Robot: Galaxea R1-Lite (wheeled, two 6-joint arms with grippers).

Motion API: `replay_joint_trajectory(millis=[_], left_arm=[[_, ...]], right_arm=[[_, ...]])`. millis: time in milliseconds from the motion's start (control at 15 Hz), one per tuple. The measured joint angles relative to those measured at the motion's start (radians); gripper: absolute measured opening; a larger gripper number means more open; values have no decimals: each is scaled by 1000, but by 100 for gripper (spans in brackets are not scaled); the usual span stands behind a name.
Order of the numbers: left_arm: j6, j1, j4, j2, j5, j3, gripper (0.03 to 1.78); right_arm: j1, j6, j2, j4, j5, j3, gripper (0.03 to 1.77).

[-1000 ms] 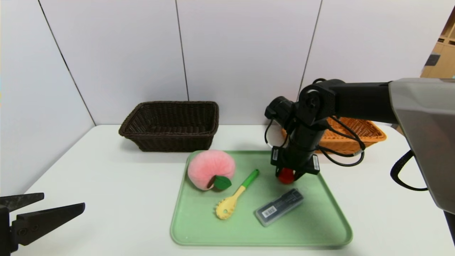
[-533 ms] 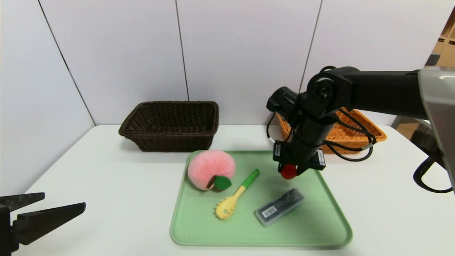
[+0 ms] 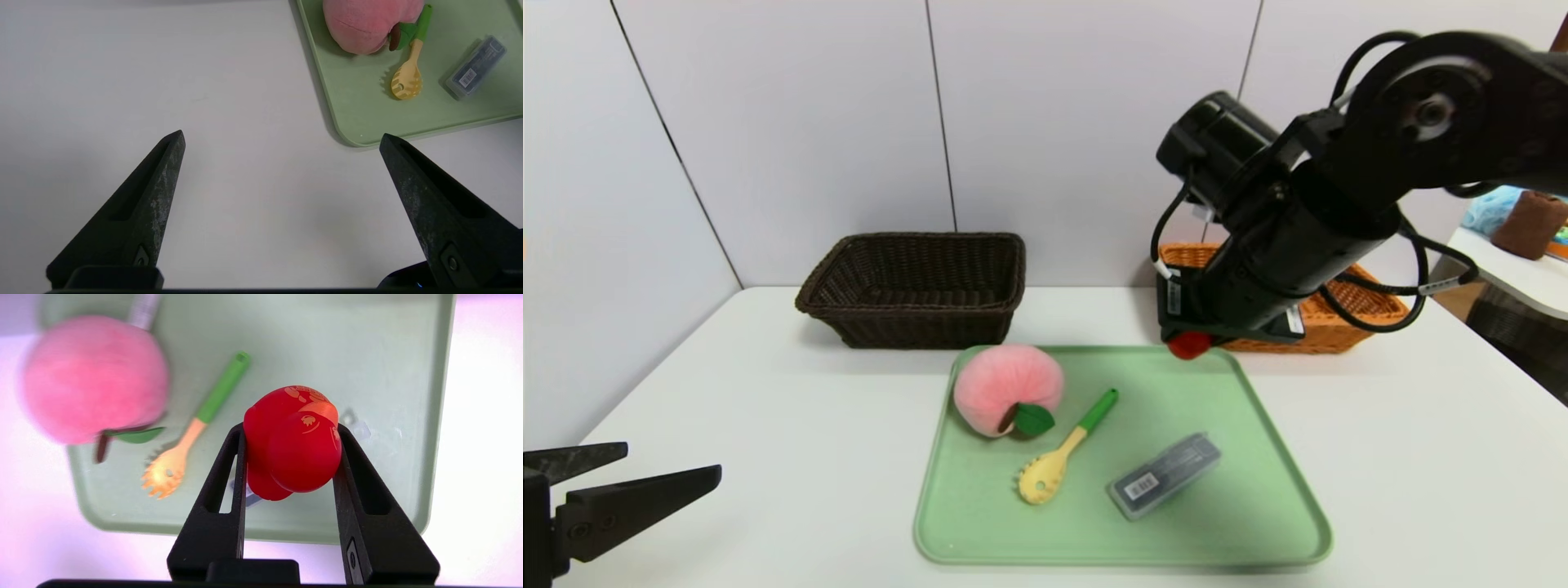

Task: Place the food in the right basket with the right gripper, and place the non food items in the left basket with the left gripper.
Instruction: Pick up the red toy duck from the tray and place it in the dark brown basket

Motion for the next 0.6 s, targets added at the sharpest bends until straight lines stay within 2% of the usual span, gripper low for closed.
replay_joint_trajectory(millis=[200, 467, 600], left_arm=[[0, 0, -17, 4, -3, 1, 169], [0, 0, -19, 5, 0, -1, 169], [0, 0, -19, 0, 1, -3, 169]], right_arm=[[44, -123, -83, -159, -91, 0, 61], [57, -302, -131, -453, -107, 1, 60], [66, -354, -125, -596, -113, 2, 60]])
